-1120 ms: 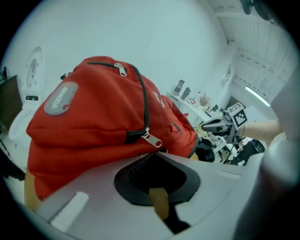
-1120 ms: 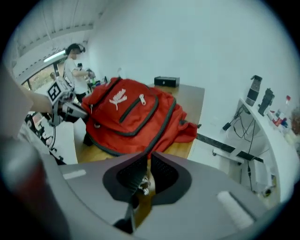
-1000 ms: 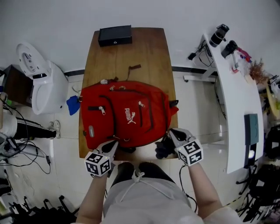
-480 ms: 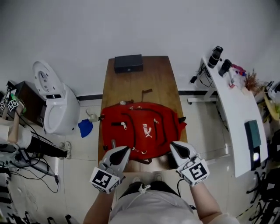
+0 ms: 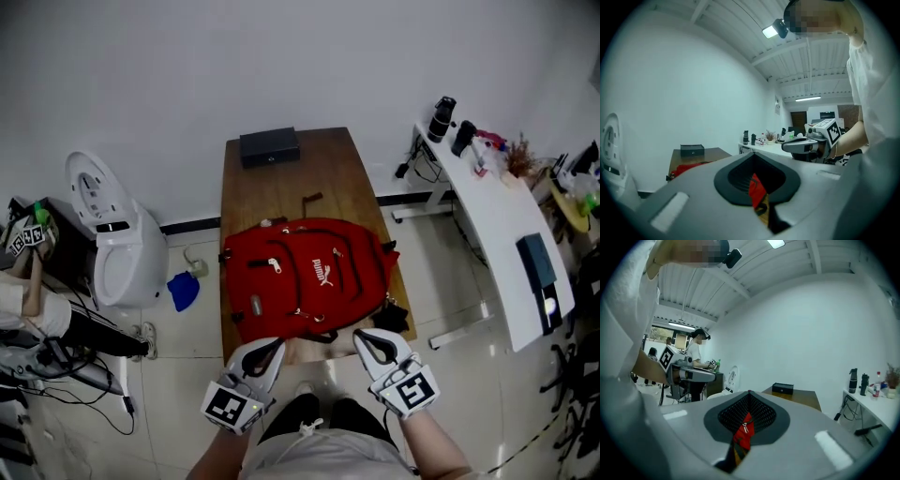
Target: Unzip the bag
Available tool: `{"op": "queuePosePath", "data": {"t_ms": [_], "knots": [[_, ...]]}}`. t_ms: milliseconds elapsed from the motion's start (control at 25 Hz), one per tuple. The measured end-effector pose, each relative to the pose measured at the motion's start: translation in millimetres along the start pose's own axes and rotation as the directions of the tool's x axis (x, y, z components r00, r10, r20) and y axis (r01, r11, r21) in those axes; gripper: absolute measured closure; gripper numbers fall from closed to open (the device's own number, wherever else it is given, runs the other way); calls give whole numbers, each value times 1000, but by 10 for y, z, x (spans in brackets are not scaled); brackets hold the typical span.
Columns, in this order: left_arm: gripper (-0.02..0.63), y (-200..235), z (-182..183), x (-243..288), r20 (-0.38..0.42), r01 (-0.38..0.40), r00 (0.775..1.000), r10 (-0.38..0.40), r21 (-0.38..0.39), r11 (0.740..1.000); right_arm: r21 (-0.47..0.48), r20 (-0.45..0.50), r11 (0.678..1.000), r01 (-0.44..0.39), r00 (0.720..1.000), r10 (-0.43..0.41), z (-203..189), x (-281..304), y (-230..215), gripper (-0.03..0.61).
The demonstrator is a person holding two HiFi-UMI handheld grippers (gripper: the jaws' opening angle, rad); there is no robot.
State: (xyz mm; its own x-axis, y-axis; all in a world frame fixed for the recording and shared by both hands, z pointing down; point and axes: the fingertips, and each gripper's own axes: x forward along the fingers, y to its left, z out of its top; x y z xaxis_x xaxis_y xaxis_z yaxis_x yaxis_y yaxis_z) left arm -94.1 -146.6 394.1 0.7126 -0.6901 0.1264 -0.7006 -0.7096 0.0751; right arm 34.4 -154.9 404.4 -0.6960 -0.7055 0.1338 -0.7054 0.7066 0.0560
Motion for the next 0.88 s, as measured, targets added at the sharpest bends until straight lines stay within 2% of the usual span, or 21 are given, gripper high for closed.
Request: {"op": "queuePosePath", "data": {"t_ms": [320, 600, 720, 880], "knots": [[607, -871, -188, -386, 36, -22, 999, 22, -11, 1000, 29, 7, 999, -41, 999, 41, -207, -709, 579, 569], [607, -1919, -480, -856, 34, -71, 997, 73, -56, 996, 31, -38, 990, -135, 990, 136, -468, -1719, 1239, 569], [607, -2328, -544, -1064, 41, -94, 995, 96, -48, 994, 36, -39, 987, -159, 986, 161, -550, -2084, 1433, 569], [607, -2623, -510, -1235, 57, -124, 990, 126, -25, 992, 44, -35, 985, -168, 985, 169, -564, -2319, 1562, 569]]}}
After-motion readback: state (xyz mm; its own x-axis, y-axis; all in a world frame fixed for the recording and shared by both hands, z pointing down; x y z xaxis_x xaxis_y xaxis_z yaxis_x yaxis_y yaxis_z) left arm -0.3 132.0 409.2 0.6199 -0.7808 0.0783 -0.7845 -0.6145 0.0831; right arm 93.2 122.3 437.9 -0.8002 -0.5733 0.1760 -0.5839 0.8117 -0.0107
